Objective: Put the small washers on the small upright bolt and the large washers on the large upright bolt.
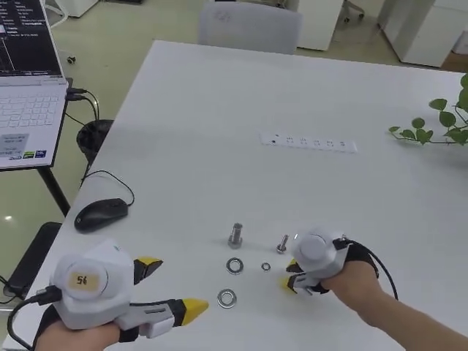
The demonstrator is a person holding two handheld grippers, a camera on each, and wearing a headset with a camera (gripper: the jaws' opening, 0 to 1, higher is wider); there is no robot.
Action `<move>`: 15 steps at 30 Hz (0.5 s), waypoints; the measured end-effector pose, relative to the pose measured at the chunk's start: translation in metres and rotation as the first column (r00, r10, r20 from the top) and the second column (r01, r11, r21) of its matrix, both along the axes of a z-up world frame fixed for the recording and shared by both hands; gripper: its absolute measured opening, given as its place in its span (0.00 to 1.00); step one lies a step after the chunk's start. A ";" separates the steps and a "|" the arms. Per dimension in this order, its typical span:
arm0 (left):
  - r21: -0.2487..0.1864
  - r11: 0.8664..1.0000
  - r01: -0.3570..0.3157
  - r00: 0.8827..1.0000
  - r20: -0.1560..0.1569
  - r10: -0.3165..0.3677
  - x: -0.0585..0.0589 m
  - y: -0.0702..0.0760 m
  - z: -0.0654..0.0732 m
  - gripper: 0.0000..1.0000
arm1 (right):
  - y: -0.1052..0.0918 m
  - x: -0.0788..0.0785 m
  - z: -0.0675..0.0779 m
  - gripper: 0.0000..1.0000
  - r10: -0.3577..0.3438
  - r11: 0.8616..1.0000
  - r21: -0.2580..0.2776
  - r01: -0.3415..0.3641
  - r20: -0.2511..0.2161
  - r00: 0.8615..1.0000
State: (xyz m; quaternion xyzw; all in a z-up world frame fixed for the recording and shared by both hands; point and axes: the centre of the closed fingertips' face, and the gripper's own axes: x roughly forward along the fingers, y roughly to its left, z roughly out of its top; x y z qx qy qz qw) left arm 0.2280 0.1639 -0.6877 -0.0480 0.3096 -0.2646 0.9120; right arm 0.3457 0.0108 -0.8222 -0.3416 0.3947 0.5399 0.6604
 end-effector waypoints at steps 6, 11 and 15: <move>-0.003 1.000 -0.005 1.000 0.005 0.005 0.001 0.002 0.001 0.68 | 0.016 0.003 0.000 0.21 0.008 1.000 0.018 -0.008 0.001 1.000; -0.004 1.000 -0.011 1.000 0.006 0.011 0.001 0.004 0.001 0.68 | 0.025 0.006 -0.002 0.21 0.000 1.000 0.029 0.000 -0.004 1.000; -0.004 1.000 -0.015 1.000 0.004 0.015 -0.001 0.006 0.001 0.68 | 0.030 0.008 -0.002 0.21 -0.009 0.999 0.034 0.010 -0.006 1.000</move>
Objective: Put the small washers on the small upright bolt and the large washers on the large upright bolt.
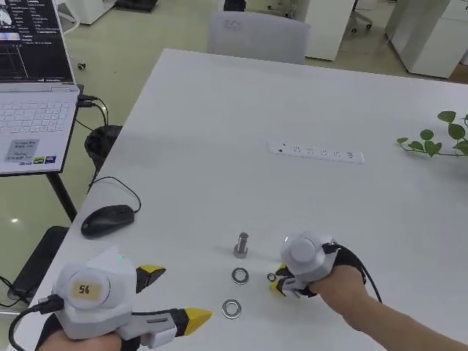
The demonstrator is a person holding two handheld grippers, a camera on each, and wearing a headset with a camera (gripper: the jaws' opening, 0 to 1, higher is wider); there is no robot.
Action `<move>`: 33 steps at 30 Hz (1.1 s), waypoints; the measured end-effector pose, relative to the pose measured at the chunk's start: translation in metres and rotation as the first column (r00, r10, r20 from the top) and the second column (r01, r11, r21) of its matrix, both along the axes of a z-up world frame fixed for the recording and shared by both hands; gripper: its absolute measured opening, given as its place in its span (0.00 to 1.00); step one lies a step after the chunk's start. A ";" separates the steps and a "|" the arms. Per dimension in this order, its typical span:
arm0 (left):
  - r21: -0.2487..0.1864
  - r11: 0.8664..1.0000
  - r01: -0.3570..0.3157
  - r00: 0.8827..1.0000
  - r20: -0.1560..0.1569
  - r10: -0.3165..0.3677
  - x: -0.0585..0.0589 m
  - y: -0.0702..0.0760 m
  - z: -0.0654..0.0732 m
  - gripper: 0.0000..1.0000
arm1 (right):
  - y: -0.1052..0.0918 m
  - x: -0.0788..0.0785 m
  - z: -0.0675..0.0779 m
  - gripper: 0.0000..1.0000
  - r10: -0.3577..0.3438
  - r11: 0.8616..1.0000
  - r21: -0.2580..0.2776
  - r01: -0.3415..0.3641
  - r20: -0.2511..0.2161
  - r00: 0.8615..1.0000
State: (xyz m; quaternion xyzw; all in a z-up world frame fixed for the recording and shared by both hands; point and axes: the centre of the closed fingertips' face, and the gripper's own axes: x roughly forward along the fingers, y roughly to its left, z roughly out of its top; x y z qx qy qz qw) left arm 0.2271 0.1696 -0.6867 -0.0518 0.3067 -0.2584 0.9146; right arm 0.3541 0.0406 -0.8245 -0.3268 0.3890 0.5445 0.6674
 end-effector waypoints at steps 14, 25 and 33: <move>-0.012 1.000 -0.001 1.000 0.004 0.001 0.002 -0.006 0.000 0.68 | 0.002 0.003 0.000 0.15 0.008 0.998 -0.059 -0.008 -0.002 1.000; -0.018 1.000 -0.025 1.000 0.004 0.025 -0.001 0.001 -0.001 0.67 | -0.010 -0.007 -0.001 0.14 -0.046 0.998 -0.045 0.045 -0.008 0.999; -0.017 0.999 -0.029 1.000 0.004 0.029 -0.001 0.003 -0.001 0.67 | -0.017 -0.017 0.000 0.14 -0.057 0.998 -0.020 0.056 -0.023 0.998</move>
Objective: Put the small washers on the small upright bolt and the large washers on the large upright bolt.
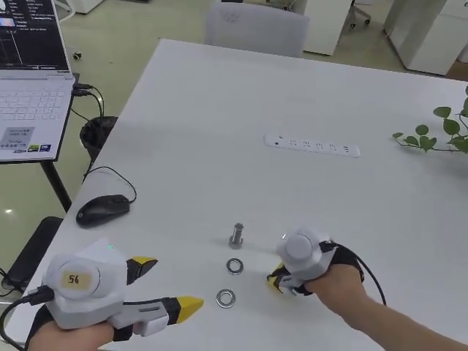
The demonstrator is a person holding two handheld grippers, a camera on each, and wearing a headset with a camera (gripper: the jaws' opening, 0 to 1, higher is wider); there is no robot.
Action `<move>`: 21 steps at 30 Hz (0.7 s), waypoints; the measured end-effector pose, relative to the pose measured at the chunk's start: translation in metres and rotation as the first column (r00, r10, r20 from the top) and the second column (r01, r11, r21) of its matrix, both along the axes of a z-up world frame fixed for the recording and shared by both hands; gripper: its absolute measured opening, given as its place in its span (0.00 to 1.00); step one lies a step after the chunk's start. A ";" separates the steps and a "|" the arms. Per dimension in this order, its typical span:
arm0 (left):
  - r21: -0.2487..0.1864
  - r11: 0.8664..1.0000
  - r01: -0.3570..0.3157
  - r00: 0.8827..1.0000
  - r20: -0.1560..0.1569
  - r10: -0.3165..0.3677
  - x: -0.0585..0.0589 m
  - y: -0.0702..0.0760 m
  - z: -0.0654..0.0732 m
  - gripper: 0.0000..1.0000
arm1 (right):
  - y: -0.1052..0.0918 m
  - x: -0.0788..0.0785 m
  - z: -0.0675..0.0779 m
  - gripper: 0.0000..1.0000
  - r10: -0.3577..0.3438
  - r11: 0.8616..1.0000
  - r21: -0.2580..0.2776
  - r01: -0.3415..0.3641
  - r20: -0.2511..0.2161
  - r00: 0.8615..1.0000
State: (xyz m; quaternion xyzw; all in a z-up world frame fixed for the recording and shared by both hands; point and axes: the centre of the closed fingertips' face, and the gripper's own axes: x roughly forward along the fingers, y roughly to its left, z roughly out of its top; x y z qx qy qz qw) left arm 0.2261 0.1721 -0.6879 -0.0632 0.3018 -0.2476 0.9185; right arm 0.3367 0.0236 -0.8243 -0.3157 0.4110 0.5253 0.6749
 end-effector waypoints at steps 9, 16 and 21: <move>-0.003 1.000 0.003 1.000 0.004 -0.003 0.002 -0.002 0.000 0.67 | -0.010 0.003 0.011 0.14 -0.051 0.998 0.035 0.051 0.009 0.999; -0.004 1.000 0.005 1.000 0.001 -0.005 0.001 -0.003 0.000 0.67 | -0.016 0.017 0.029 0.14 -0.099 0.993 0.075 0.096 0.041 0.994; -0.005 1.000 0.006 1.000 0.000 -0.006 0.001 -0.003 -0.001 0.67 | -0.018 0.027 0.045 0.14 -0.132 0.987 0.105 0.125 0.069 0.989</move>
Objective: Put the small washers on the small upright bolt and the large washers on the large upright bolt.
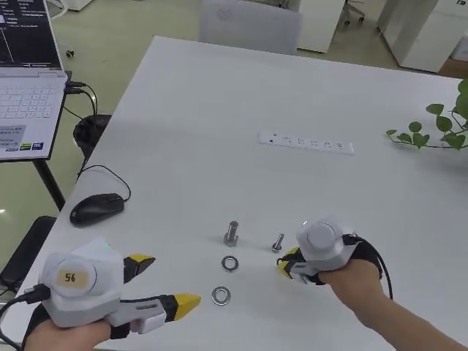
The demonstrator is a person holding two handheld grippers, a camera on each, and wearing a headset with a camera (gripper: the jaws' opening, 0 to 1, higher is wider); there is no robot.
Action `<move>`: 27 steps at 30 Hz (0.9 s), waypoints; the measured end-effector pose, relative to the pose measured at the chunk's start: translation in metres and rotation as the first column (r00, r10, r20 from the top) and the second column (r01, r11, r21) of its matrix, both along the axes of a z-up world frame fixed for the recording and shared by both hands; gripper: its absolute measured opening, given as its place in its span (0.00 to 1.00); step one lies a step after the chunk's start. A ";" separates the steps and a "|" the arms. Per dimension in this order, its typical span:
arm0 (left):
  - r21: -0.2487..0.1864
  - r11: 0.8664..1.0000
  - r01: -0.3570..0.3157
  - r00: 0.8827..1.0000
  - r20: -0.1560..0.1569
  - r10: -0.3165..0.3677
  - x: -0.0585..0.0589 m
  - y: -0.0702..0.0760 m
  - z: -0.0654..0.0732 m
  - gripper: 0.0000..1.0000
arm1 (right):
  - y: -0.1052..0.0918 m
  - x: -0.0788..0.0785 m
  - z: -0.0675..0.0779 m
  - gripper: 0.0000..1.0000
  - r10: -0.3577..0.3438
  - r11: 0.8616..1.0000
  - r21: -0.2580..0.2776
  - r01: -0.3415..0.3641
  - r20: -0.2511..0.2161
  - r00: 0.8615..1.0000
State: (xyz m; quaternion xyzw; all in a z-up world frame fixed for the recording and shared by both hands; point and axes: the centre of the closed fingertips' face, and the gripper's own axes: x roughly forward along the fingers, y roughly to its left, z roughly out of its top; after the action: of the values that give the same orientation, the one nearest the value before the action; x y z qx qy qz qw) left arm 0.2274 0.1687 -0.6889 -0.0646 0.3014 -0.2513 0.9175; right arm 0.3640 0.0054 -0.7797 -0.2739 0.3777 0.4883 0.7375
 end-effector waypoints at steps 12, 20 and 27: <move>0.006 1.000 0.014 1.000 0.004 -0.014 0.002 -0.002 0.001 0.67 | -0.005 0.026 0.024 0.13 -0.036 0.999 0.016 0.036 0.055 0.998; 0.010 1.000 0.024 1.000 0.004 -0.024 0.004 -0.004 0.002 0.67 | 0.003 0.039 0.032 0.13 -0.012 1.000 0.006 0.011 0.070 0.997; 0.009 1.000 0.027 1.000 0.008 -0.027 0.005 -0.005 0.003 0.67 | 0.011 0.044 0.028 0.13 0.019 1.000 -0.012 -0.018 0.058 0.998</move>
State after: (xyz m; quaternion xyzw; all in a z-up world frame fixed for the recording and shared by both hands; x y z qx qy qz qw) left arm 0.2325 0.1636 -0.6863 -0.0556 0.2998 -0.2626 0.9155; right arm 0.4078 0.0163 -0.7515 -0.2955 0.3565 0.4848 0.7420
